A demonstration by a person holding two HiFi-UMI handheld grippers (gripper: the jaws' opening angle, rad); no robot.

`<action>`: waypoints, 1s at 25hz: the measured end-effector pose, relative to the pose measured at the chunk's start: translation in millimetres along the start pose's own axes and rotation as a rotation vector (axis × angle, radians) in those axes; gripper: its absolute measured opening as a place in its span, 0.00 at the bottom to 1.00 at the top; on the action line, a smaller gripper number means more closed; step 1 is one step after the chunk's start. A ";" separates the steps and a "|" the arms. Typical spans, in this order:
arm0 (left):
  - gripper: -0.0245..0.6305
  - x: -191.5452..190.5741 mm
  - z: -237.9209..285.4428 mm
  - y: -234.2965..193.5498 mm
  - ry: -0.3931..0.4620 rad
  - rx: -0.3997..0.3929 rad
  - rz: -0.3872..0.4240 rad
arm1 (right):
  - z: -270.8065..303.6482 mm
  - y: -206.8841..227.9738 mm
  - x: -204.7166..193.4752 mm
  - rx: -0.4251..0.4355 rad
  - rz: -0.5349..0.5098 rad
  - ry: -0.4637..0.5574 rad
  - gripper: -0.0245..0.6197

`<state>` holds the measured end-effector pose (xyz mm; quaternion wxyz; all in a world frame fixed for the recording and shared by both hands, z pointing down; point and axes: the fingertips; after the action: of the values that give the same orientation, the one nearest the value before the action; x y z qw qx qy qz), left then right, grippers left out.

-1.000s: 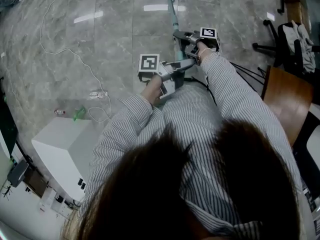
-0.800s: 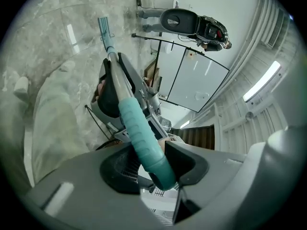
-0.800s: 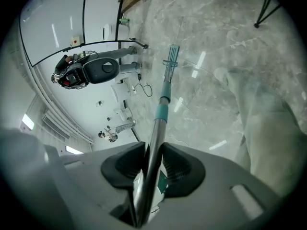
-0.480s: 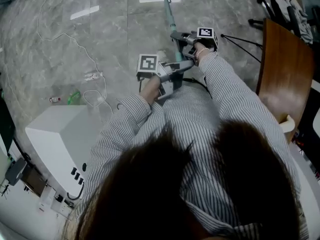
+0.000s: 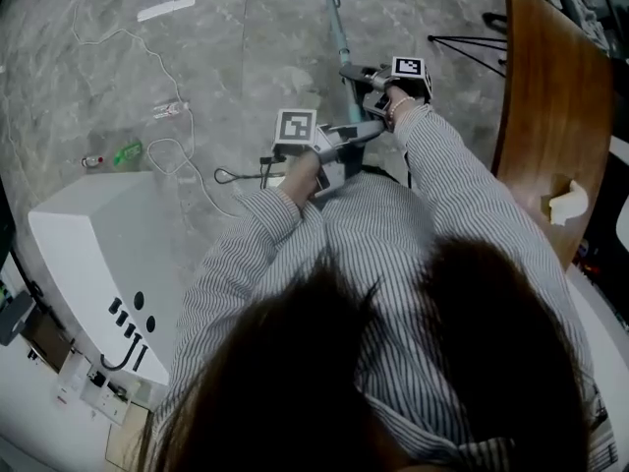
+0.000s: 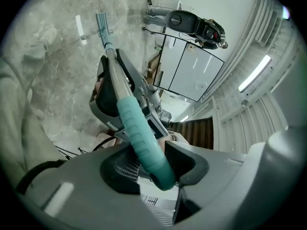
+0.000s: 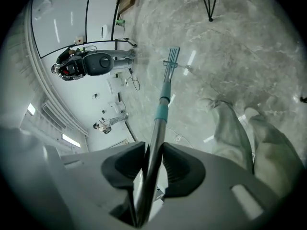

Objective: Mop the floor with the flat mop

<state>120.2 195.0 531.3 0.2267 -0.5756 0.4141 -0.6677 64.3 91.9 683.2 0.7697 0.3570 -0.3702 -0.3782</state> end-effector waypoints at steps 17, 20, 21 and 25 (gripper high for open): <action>0.27 -138.9 -88.8 -76.6 -0.066 0.014 -0.032 | -27.5 59.4 -169.6 0.033 0.057 0.089 0.22; 0.26 -145.7 -91.3 -81.2 -0.074 0.032 -0.039 | -29.5 64.3 -175.5 0.026 0.053 0.083 0.22; 0.26 -147.9 -92.3 -83.6 -0.075 0.037 -0.039 | -30.2 67.6 -176.8 0.026 0.051 0.082 0.22; 0.26 -146.4 -94.1 -83.2 -0.069 0.044 -0.047 | -28.6 63.2 -178.6 0.021 0.053 0.076 0.22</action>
<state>79.0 382.7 514.6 0.2378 -0.6028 0.3777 -0.6614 29.8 279.9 668.5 0.7892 0.3693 -0.3538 -0.3400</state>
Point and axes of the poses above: the fingertips, and each gripper's own axes: z forward along the fingers, y to its right, x out of its top, and after that the axes turned 12 degrees about -z, right-handed
